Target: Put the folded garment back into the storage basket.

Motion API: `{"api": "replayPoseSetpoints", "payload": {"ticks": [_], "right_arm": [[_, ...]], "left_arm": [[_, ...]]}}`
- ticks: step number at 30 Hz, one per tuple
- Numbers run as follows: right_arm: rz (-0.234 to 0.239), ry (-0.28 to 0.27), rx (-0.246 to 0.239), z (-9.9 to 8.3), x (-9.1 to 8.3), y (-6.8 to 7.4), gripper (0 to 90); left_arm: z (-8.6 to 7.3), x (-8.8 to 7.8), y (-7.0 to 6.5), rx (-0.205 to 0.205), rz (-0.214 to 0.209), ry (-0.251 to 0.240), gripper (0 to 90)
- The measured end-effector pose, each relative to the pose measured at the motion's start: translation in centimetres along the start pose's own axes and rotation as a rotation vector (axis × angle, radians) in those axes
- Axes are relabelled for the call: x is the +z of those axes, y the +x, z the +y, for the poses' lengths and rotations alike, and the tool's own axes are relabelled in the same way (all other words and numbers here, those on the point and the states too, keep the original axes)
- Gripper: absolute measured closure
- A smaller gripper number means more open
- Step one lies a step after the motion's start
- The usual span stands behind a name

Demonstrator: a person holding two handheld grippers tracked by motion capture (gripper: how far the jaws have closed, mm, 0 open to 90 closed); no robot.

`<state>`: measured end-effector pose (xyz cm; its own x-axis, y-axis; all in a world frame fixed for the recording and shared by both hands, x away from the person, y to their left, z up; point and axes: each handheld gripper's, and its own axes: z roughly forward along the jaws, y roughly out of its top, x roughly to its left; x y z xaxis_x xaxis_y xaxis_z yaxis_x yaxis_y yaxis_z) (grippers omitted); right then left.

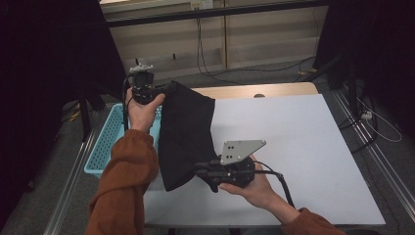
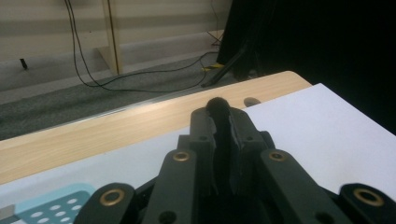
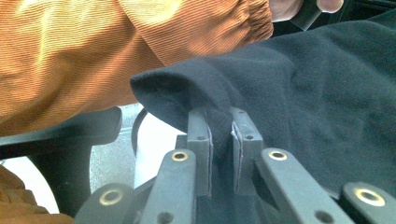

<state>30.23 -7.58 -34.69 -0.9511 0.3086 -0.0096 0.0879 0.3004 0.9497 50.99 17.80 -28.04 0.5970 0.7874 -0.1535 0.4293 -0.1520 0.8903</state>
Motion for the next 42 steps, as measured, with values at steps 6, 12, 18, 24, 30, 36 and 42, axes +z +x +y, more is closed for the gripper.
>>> {"api": "replayPoseSetpoints", "payload": {"ticks": [6, 12, 18, 24, 30, 36, 42], "right_arm": [[0.007, -0.012, -0.004, 0.6, 0.7, -0.1, 81.6], [0.011, -0.017, -0.001, 0.9, 1.3, -0.3, 81.6], [0.013, -0.019, 0.004, 0.9, 2.0, -0.5, 81.6], [0.02, -0.023, 0.007, 1.3, 2.7, -0.8, 81.7], [0.031, -0.016, -0.005, 1.8, 3.9, -0.7, 81.7], [0.054, -0.008, -0.015, 2.3, 5.4, -0.7, 81.7], [0.069, -0.011, -0.02, 3.0, 6.9, -0.9, 81.7]], "left_arm": [[-0.2, -0.3, 0.7, -0.006, 0.011, -0.005, 81.9], [-0.2, -0.8, 1.6, -0.019, 0.022, -0.013, 81.9], [-0.3, -1.3, 2.4, -0.026, 0.027, -0.016, 81.9], [-0.4, -1.9, 3.0, -0.021, 0.028, -0.022, 81.9], [-0.6, -2.7, 4.3, -0.043, 0.046, -0.026, 81.9], [-0.5, -3.7, 5.4, -0.049, 0.065, -0.035, 81.9], [-0.4, -4.6, 7.1, -0.069, 0.087, -0.043, 81.9]]}}
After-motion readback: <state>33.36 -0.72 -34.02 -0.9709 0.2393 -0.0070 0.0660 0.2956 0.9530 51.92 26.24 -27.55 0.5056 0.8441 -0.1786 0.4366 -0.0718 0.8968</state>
